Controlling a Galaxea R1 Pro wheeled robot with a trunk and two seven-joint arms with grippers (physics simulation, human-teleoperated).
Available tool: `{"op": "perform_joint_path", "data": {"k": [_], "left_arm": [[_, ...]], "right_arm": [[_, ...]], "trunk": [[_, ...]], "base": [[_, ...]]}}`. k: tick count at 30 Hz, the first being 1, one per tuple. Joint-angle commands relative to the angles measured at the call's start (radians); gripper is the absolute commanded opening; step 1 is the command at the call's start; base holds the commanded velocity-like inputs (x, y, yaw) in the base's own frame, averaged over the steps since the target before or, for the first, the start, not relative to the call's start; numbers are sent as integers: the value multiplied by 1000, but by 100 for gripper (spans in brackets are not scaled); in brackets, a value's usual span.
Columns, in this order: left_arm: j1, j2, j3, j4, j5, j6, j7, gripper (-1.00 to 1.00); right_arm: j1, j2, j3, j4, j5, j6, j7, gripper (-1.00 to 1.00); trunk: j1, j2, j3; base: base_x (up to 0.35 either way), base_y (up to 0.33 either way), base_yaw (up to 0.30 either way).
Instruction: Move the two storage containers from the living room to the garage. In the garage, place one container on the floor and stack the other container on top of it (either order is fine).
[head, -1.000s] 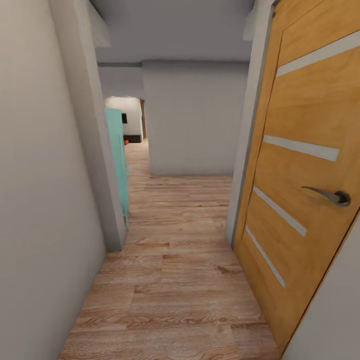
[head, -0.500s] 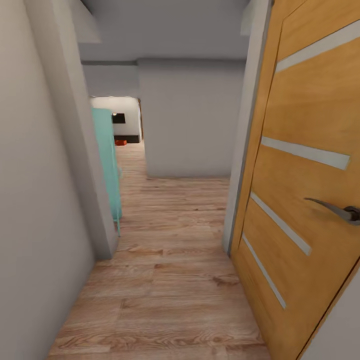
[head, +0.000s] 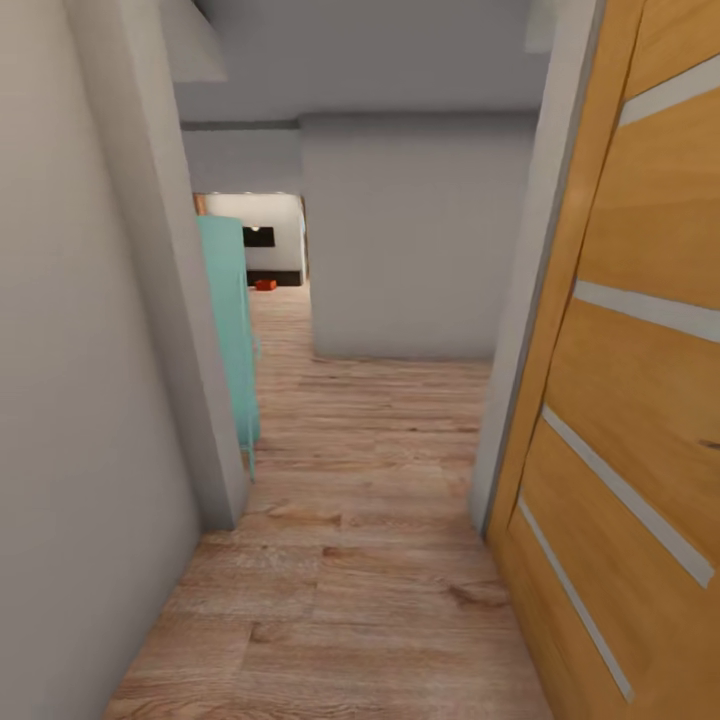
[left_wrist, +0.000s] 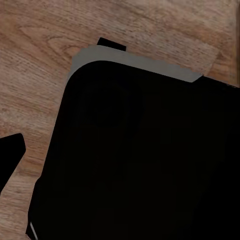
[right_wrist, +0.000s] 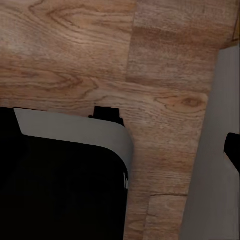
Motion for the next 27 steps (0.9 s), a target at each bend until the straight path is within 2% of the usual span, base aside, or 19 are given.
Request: {"op": "perform_joint_path", "data": {"k": [1, 27], "left_arm": [[0, 0, 7, 0, 1, -1, 0, 100], [0, -2, 7, 0, 1, 3, 0, 100]], "right_arm": [[-1, 0, 8, 2, -7, -5, 0, 100], [-1, 2, 8, 2, -10, -5, -2, 100]], "trunk": [[1, 0, -1], [1, 0, -1]], "base": [[324, 0, 19], [324, 0, 1]]}}
